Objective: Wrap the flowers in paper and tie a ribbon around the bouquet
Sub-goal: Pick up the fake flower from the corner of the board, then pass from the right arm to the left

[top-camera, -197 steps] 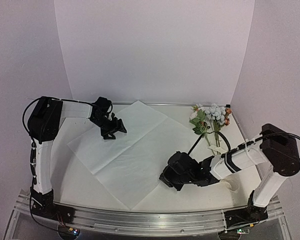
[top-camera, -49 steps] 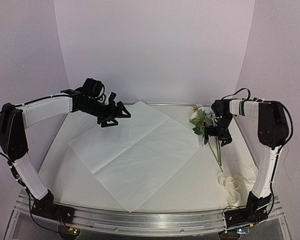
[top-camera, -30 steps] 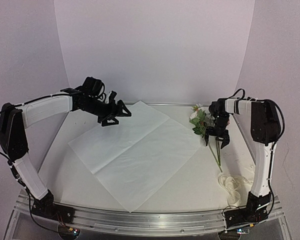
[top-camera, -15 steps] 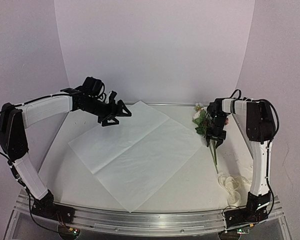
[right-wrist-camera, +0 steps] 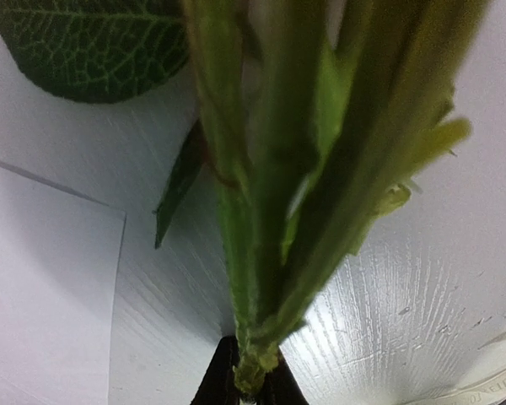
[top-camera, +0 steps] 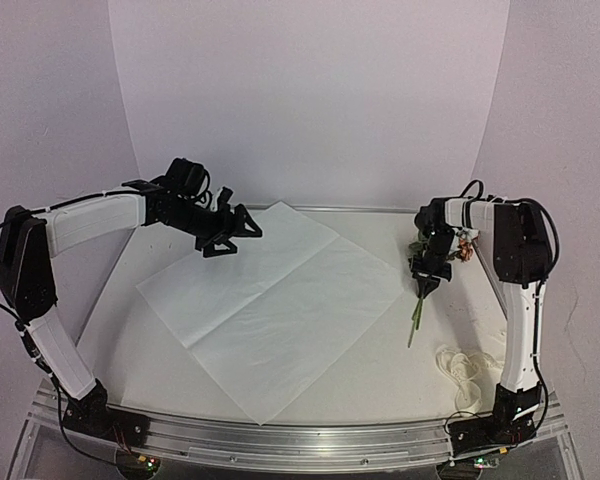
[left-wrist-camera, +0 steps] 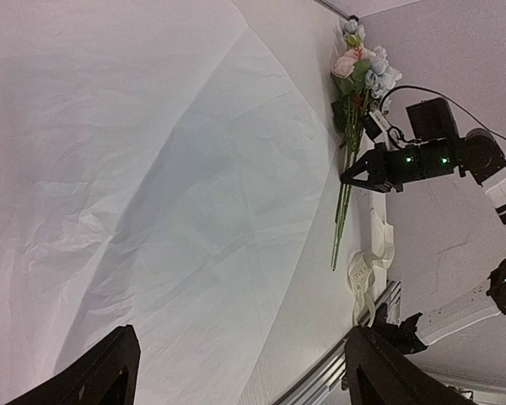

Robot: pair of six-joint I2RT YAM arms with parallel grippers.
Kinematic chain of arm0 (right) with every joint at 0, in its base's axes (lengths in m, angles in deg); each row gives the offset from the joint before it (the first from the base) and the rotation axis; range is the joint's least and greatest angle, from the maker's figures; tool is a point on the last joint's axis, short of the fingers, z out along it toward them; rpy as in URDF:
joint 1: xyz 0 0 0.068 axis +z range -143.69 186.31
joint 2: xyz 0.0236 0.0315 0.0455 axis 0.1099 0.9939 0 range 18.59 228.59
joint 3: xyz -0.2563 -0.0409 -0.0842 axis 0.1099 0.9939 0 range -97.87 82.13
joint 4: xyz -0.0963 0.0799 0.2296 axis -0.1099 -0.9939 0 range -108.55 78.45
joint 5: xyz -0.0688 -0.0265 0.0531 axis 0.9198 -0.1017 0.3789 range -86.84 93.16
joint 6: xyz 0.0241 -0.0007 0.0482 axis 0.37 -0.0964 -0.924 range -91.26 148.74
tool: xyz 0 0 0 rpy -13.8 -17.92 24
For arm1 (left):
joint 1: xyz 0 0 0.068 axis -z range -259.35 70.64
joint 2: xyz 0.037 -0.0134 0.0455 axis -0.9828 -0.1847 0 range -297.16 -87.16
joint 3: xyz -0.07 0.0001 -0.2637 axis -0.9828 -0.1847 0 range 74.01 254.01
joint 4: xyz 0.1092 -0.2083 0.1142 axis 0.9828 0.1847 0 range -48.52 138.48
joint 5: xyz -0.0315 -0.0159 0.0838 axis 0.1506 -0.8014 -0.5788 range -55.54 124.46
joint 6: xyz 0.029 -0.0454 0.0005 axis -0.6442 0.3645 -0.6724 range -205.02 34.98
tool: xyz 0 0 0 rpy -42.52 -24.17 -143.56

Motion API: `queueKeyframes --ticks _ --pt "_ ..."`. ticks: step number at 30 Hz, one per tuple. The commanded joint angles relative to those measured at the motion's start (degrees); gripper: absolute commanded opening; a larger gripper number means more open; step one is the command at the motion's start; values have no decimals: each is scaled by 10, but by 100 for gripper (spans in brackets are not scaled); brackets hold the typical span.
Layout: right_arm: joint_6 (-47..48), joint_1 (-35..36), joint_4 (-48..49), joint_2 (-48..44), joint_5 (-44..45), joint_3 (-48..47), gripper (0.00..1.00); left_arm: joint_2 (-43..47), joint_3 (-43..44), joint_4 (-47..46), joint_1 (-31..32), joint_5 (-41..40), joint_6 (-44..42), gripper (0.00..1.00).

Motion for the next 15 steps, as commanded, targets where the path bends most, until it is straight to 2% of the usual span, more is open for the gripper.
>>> queueKeyframes --ticks 1,15 --pt "25 -2 -3 -54 -4 20 0 12 -9 -29 -2 -4 12 87" --pt "71 19 2 -211 -18 65 0 -6 -34 -103 -8 50 66 87"
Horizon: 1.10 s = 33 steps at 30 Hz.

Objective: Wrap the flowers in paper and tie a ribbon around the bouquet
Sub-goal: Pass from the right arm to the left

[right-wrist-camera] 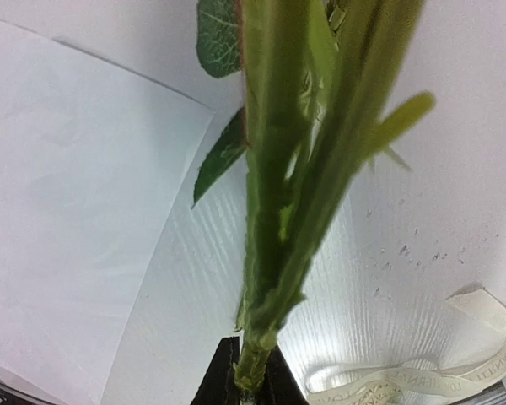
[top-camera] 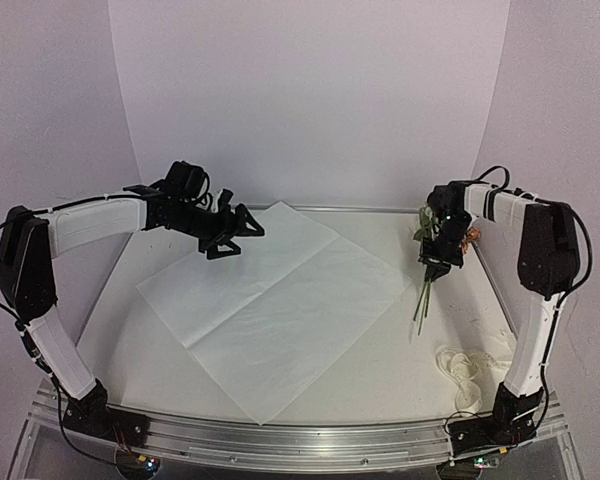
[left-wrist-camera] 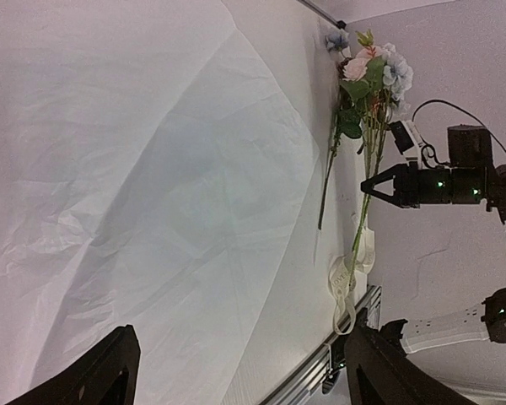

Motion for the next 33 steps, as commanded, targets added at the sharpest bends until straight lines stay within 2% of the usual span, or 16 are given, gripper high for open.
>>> queueKeyframes --ticks 1,10,16,24,28,33 --pt "29 19 -3 -68 -6 12 0 -7 -9 -54 -4 26 23 87" --pt "44 83 -3 -144 -27 5 0 -8 -39 -129 -4 69 62 87" --pt "20 134 48 -166 -103 25 0 3 -66 -217 -3 106 84 87" --pt "-68 223 253 -111 -257 14 0 17 -127 -374 -2 158 113 85" --pt "-117 258 324 -56 -325 -36 0 19 -140 -412 -1 178 107 84" --pt "-224 284 442 11 -397 -84 0 29 -152 -459 -1 192 102 85"
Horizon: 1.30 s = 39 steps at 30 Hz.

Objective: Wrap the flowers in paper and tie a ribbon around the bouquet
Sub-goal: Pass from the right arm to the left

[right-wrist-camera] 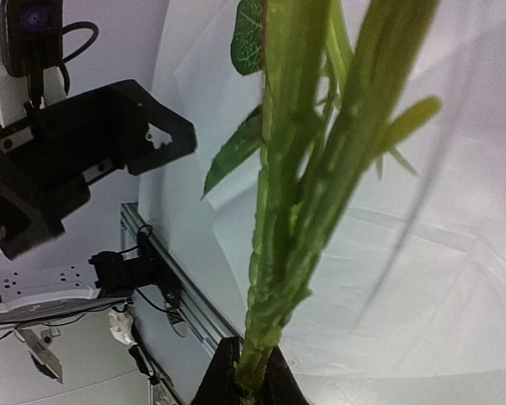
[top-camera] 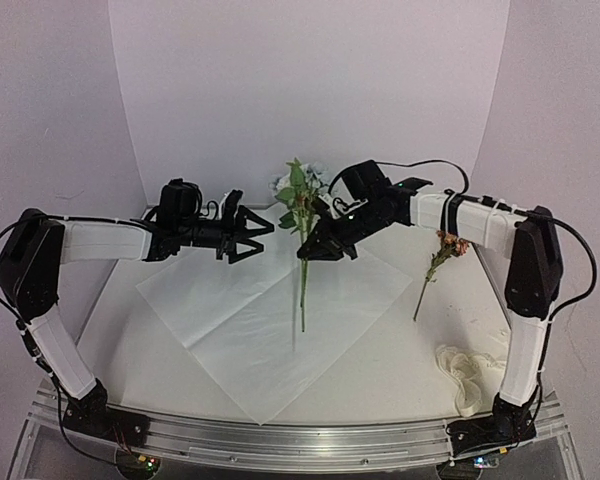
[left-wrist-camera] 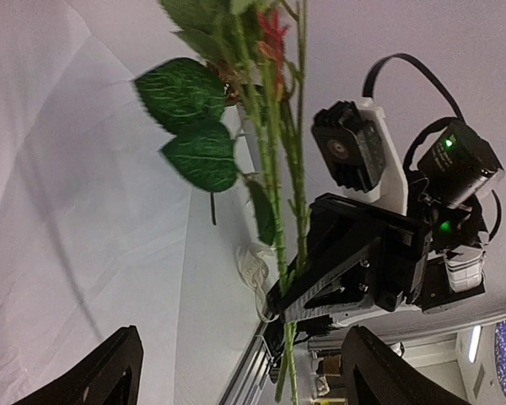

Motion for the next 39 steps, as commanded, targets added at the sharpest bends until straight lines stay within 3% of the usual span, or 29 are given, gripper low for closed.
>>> queueKeyframes --ticks 1,7,23,28,36,39 --pt "-109 18 167 35 -89 -46 0 34 -5 -86 1 33 -7 85" --pt "-165 35 224 72 -131 -80 0 13 5 -77 1 37 -15 84" --pt "-163 59 228 75 -185 -75 0 -24 33 -97 1 44 5 69" --pt "-160 59 227 64 -198 -63 0 -29 35 -102 1 53 4 55" --pt "-157 59 221 51 -201 -50 0 -34 47 -87 1 56 -6 9" --pt "-152 59 209 48 -196 -48 7 -33 51 -73 1 48 -14 0"
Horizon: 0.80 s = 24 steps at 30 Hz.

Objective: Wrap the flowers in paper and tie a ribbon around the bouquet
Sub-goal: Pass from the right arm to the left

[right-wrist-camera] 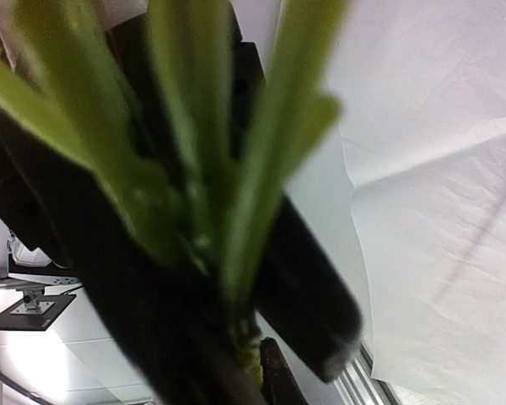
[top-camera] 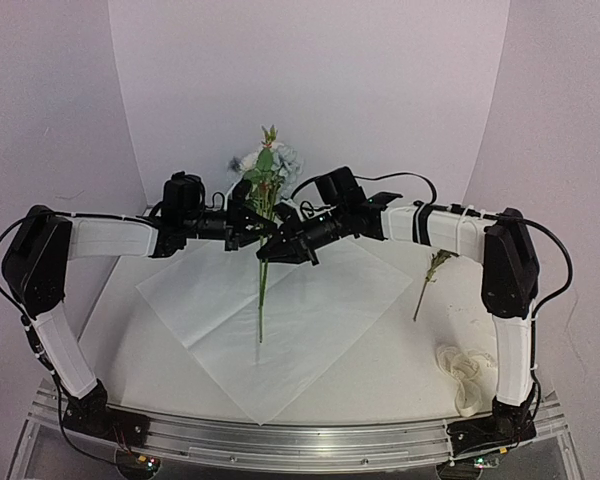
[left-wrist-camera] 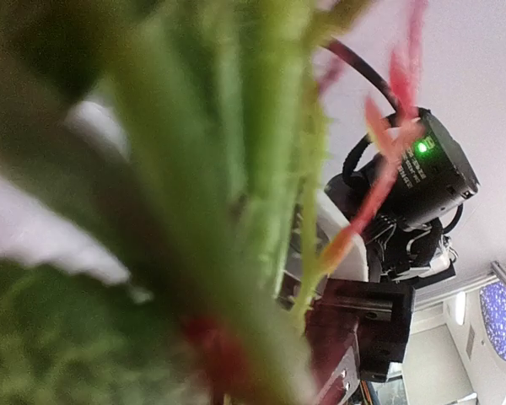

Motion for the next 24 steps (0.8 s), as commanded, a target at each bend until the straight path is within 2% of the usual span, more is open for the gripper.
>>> queueKeyframes --ticks 1,2,3,7,11,15,18,21,24 --pt "9 1 12 -35 -25 -6 15 -4 24 13 -4 -17 -42 0" --pt "15 1 5 -40 -18 -3 20 -4 27 22 -4 -24 -49 0" --pt "29 1 -15 -47 -8 1 29 -3 31 33 -4 -32 -54 0" --pt "150 0 -198 -87 82 6 64 -8 63 112 -4 -83 -92 0" --pt "238 -4 -310 -147 236 38 83 -36 117 197 -4 -145 -131 0" --pt "256 -11 -372 -197 415 83 97 -95 192 287 -4 -207 -168 0" --pt "266 -12 -411 -223 545 106 98 -142 243 323 -4 -241 -190 0" --pt "268 -12 -436 -229 596 117 98 -194 304 355 -3 -267 -207 0" --pt "261 -12 -435 -232 607 143 98 -246 364 378 -4 -278 -212 0"
